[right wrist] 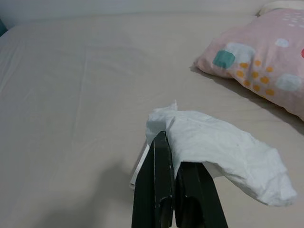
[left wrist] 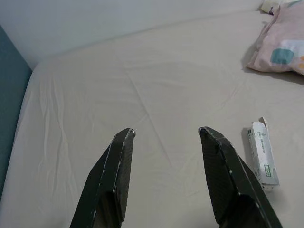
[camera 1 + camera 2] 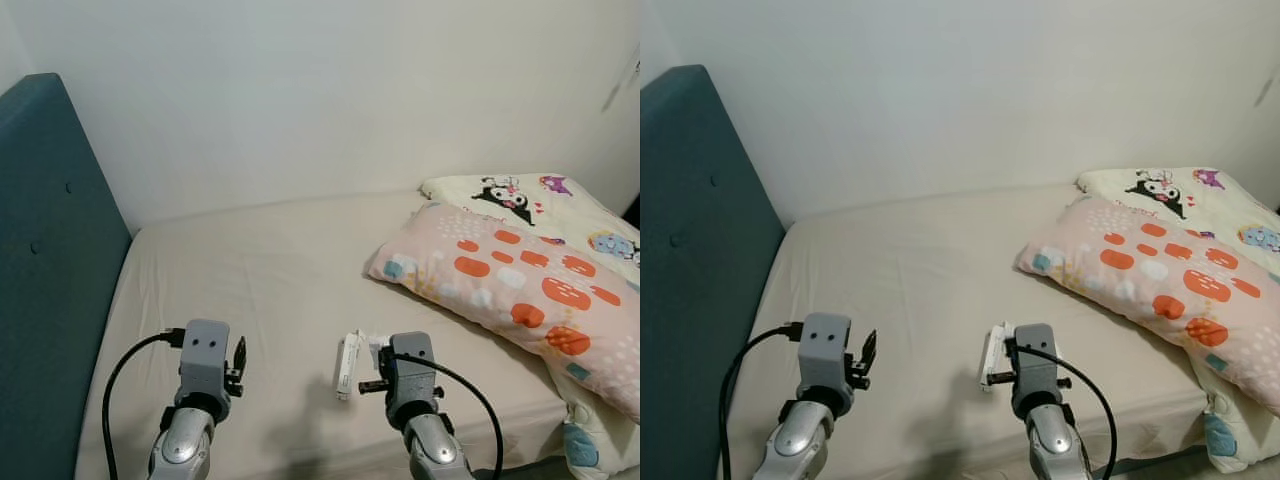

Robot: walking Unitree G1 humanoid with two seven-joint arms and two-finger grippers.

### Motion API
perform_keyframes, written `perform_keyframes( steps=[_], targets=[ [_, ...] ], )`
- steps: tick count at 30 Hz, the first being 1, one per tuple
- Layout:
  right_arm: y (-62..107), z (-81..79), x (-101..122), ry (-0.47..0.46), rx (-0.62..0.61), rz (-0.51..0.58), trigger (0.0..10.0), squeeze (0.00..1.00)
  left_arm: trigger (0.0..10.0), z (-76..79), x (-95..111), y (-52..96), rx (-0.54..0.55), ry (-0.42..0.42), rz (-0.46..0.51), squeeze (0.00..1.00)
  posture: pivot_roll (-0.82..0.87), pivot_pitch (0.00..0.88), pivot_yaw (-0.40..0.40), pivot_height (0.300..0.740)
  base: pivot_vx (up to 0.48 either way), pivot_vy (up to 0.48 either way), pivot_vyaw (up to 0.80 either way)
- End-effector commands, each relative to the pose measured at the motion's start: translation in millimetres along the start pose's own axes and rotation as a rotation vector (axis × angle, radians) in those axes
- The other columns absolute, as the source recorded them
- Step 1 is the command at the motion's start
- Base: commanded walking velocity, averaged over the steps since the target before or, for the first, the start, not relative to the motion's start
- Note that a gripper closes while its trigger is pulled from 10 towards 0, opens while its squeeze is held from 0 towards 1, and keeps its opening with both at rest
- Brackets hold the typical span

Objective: Clean up the room

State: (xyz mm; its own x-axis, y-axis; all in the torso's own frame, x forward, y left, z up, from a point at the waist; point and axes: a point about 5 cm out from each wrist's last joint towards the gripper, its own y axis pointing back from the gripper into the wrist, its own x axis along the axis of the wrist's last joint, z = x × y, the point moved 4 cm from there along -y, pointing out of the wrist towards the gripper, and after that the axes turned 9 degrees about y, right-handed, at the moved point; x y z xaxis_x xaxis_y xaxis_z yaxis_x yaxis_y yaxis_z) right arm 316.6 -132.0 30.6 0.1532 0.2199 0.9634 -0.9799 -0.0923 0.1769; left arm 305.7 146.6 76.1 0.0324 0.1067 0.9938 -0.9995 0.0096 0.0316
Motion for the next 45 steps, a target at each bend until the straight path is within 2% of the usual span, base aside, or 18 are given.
perform_keyframes(
  steps=[1,8,45],
  targets=[
    [0.2,1.1,-0.5,-0.008,-0.005,0.001,10.0,0.0,10.0,-0.8,2.2,0.9,-0.003,-0.002,0.012,0.0,0.0,0.087,-0.031,0.74,0.0,0.0,0.0],
    [0.2,0.8,0.1,-0.001,-0.001,0.004,10.0,0.0,10.0,-0.6,2.3,0.9,-0.003,-0.007,0.014,0.0,0.0,0.088,-0.033,0.74,0.0,0.0,-0.08],
    [-1.4,-4.5,2.3,-0.005,0.031,0.005,10.0,0.0,10.0,-2.7,4.4,2.9,0.006,-0.038,0.028,0.0,0.0,0.09,-0.04,0.74,0.0,0.0,-0.8]
  ],
)
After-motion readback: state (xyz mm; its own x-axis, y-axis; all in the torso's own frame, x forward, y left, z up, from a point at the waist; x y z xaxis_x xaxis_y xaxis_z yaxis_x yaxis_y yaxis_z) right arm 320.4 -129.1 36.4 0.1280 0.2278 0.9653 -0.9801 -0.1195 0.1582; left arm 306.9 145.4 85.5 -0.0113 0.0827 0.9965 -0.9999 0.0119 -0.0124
